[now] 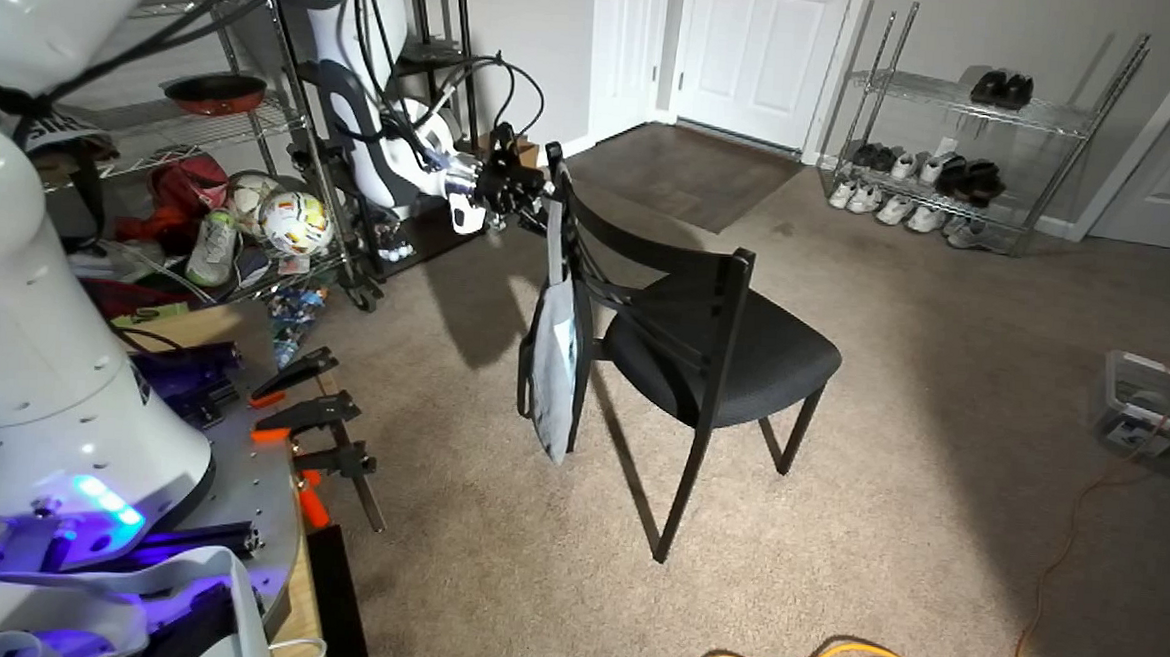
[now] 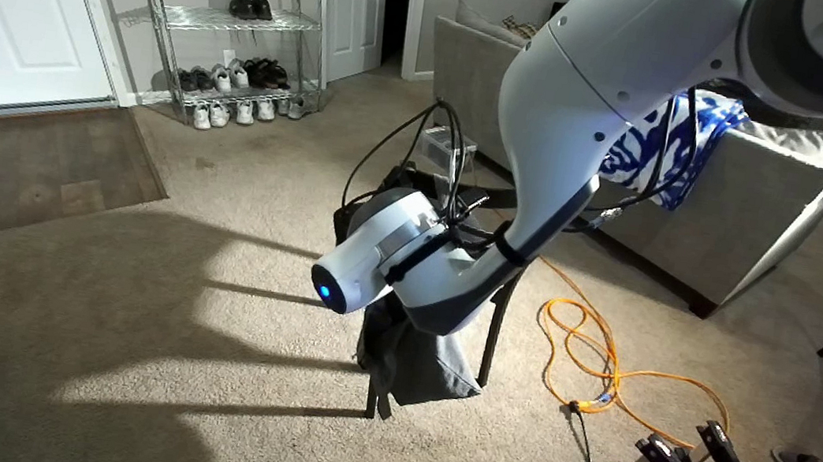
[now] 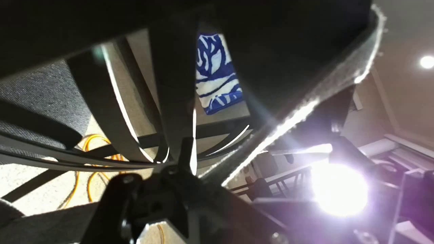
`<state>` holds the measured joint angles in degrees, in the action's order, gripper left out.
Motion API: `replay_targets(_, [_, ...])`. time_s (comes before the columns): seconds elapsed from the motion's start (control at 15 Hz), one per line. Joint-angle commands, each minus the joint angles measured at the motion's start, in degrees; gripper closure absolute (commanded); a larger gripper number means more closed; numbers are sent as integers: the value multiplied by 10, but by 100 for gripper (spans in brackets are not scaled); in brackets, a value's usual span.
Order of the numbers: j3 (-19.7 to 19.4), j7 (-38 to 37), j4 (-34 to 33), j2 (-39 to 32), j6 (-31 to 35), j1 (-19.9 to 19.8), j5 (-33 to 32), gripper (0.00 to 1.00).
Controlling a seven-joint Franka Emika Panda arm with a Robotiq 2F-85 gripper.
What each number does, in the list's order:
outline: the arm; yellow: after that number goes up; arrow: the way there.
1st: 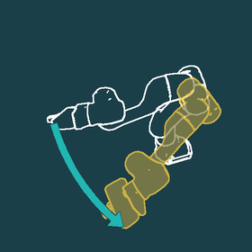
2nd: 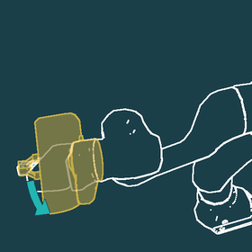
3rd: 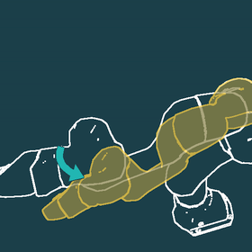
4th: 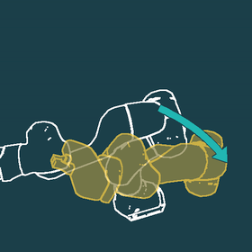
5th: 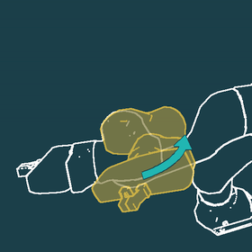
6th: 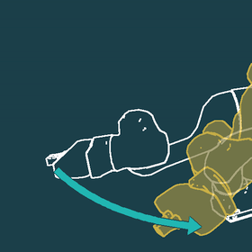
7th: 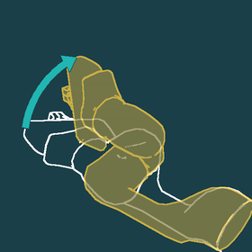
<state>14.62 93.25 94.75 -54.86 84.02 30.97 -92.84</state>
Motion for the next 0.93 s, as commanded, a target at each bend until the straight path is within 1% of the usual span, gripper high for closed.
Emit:
replay_targets(0.0, [11, 61, 31, 30, -22, -7, 24, 0])
replay_targets(0.4, [19, 110, 39, 42, -27, -4, 27, 0])
replay_targets(0.87, [16, 169, 60, 75, -71, 5, 10, 0])
